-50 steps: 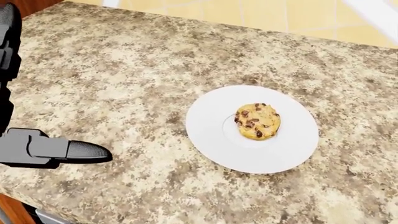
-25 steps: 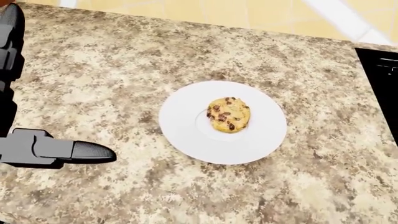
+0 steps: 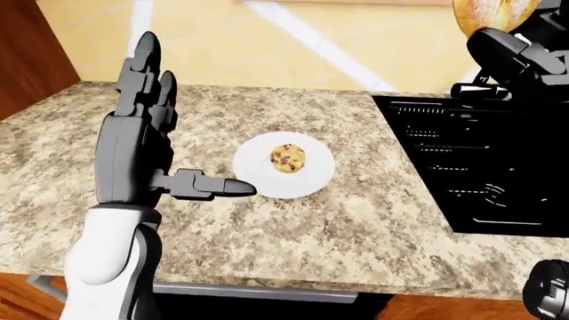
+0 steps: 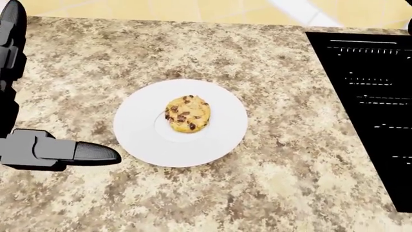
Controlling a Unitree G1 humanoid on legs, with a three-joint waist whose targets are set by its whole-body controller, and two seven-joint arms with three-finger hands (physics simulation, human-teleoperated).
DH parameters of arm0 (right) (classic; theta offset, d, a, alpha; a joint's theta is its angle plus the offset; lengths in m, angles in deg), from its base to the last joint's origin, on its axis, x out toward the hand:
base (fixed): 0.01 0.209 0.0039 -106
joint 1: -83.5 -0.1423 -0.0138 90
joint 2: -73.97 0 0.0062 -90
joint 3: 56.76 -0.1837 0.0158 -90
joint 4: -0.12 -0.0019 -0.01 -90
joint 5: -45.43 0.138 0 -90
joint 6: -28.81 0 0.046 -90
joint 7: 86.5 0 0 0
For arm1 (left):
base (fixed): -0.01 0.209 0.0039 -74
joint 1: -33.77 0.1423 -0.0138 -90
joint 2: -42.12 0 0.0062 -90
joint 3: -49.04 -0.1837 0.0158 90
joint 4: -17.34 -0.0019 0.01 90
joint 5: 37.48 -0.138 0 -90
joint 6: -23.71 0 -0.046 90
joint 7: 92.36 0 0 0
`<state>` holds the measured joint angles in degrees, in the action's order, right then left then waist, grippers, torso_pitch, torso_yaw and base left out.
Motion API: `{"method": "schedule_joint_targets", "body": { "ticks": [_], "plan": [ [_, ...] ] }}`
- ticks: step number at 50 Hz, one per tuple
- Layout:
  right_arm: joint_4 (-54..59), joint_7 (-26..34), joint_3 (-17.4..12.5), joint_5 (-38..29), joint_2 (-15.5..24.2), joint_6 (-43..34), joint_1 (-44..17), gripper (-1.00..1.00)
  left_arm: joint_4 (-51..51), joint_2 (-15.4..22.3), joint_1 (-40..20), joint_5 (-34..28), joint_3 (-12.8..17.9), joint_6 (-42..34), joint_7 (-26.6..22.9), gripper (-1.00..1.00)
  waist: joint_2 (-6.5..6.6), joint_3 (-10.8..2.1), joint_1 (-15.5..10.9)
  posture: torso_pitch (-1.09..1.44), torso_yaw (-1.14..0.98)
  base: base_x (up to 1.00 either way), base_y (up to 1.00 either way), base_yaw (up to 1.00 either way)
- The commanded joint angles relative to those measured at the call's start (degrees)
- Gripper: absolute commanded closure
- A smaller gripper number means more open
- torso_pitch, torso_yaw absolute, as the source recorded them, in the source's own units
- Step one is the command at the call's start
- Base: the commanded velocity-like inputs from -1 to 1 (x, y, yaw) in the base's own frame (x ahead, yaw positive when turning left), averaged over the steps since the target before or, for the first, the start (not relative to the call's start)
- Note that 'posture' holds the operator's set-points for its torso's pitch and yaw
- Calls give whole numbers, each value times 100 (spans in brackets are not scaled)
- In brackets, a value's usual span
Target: Place the pastries on the plates.
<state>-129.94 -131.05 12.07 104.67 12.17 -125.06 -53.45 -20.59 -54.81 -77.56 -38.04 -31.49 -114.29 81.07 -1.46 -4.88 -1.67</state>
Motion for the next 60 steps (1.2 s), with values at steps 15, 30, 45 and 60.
{"method": "schedule_joint_targets", "body": {
  "ticks": [15, 30, 45, 60],
  "plan": [
    [-53, -211, -54, -32, -270, 251, -176, 100, 226, 87, -92, 157, 5, 72, 202, -100, 180, -62, 46, -20, 0, 0, -29, 0],
    [-87, -416, -82, 225, -152, 184, -243, 100, 298, 141, -110, 228, 57, 6, 235, -100, -43, 74, 70, -20, 0, 0, -32, 0],
    [-80, -330, 17, 97, -140, 147, -261, 100, 310, 164, -72, 207, 49, 23, 229, -100, 209, -180, 158, -20, 0, -20, -17, 0],
    [-83, -358, -17, 172, -124, 141, -288, 100, 225, 140, -109, 156, 6, 79, 213, -100, 134, -15, 129, -20, 0, -41, -19, 0]
  ]
}}
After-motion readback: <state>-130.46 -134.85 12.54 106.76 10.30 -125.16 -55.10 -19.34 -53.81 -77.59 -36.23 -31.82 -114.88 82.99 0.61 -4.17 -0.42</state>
